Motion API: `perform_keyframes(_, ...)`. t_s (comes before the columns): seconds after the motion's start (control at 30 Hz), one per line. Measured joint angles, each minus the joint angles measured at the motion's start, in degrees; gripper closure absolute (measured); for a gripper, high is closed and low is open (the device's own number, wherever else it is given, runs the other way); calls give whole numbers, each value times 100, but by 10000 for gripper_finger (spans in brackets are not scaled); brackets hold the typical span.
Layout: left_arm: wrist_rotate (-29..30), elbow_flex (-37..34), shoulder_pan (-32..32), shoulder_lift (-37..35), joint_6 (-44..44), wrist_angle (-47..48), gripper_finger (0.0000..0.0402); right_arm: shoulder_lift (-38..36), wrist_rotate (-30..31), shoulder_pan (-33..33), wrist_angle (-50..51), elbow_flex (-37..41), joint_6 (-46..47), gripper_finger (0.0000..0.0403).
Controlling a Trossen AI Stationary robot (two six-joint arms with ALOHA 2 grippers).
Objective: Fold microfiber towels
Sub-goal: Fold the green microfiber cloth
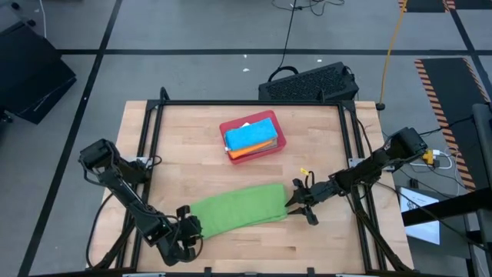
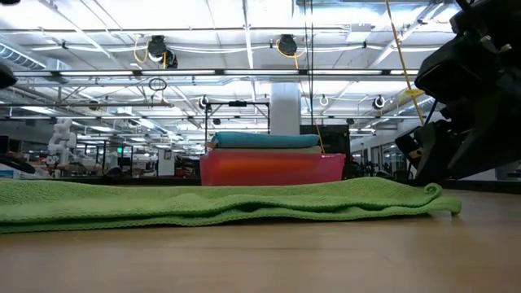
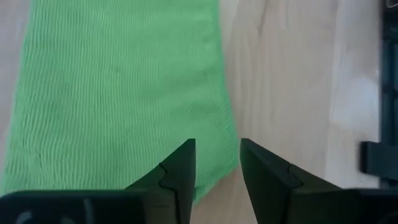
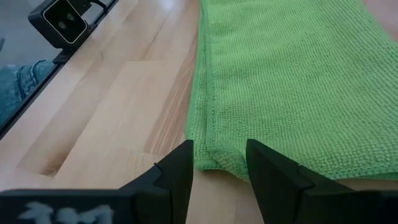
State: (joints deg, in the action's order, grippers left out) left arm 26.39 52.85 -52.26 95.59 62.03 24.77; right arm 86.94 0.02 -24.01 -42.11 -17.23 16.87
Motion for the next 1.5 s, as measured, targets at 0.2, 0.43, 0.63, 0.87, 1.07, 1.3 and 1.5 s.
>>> perform_keyframes(0.2,-38,-139,-217,20,388,-80,275,0,8,0,35,3,65,264)
perform_keyframes(0.43,724,-221,-494,220,-599,-838,275,0,10,0,55,4,37,264)
perform_keyframes(0.63,707,-226,-475,609,-924,-884,275,-2,29,6,8,7,-30,264)
perform_keyframes(0.87,670,-226,-471,724,-1096,-843,313,-4,-8,44,-1,7,368,258)
perform_keyframes(1.07,750,-224,-455,534,-944,-785,391,-4,-139,44,74,9,336,268)
perform_keyframes(1.3,991,-224,-438,112,-800,-610,396,-2,135,44,83,10,39,365)
perform_keyframes(1.5,1017,-224,-438,-297,-576,-124,398,-2,124,44,-299,9,95,392)
